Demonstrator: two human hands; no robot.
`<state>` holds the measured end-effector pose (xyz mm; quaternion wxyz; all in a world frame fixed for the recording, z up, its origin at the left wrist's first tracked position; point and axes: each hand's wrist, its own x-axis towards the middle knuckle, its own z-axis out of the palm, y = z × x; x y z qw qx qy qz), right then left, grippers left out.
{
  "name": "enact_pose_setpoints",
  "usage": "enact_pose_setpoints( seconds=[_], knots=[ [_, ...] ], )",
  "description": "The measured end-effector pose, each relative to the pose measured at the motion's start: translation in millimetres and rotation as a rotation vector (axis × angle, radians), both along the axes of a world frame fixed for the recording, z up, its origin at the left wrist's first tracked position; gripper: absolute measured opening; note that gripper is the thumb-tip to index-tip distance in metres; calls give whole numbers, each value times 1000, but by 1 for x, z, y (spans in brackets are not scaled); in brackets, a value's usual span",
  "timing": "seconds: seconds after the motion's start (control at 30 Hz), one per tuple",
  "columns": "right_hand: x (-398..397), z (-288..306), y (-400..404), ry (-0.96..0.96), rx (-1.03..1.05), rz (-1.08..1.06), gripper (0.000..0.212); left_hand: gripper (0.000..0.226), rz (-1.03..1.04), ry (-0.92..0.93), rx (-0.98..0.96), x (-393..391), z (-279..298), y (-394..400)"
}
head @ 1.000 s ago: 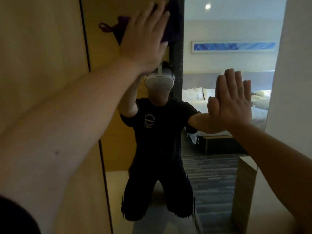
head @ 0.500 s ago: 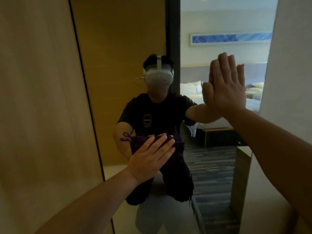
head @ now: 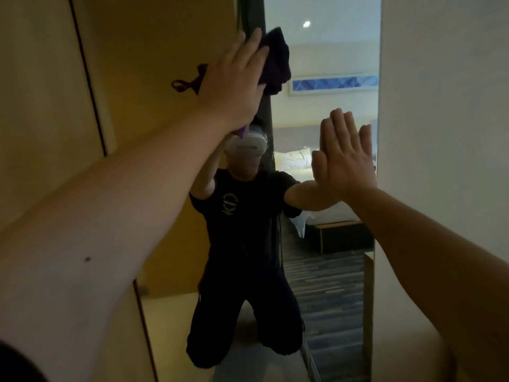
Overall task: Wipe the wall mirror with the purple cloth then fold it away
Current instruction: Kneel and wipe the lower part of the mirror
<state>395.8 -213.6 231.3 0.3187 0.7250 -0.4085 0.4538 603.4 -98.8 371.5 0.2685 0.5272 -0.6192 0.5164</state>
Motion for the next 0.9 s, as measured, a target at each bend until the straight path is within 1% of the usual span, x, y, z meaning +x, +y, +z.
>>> enact_pose_setpoints(
  seconds=[0.07,0.17,0.23,0.3,0.37,0.43,0.5,0.6,0.7,0.8,0.83,0.9],
  knots=[
    [2,-3,-5,-23,-38,23,66,59,74,-95,2,-1,-12,-15],
    [2,-6,-10,-47,-94,70,62,60,42,-262,-4,3,-63,-27],
    [0,-6,-12,-59,-120,99,60,59,-12,-369,38,6,-119,-26],
    [-1,-7,-12,-77,-135,111,60,56,-46,-441,118,12,-192,-21],
    [0,-8,-11,-84,-138,102,60,54,-51,-455,167,19,-261,-16],
    [1,-9,-9,-85,-121,85,60,52,-45,-444,185,23,-302,-15],
    [4,-8,-6,-84,-105,63,61,49,-48,-417,187,23,-311,-14],
    [0,-6,0,-64,-34,53,63,47,-60,-385,228,21,-306,-10],
    [-5,-3,10,-46,9,76,65,42,-163,-340,270,20,-297,0],
    [-17,7,20,-131,66,101,65,38,-255,-293,318,17,-263,9],
    [-24,9,20,-154,87,95,66,38,-281,-267,308,15,-245,8],
    [-42,6,13,-148,114,48,70,41,-310,-205,216,4,-203,5]
  ],
)
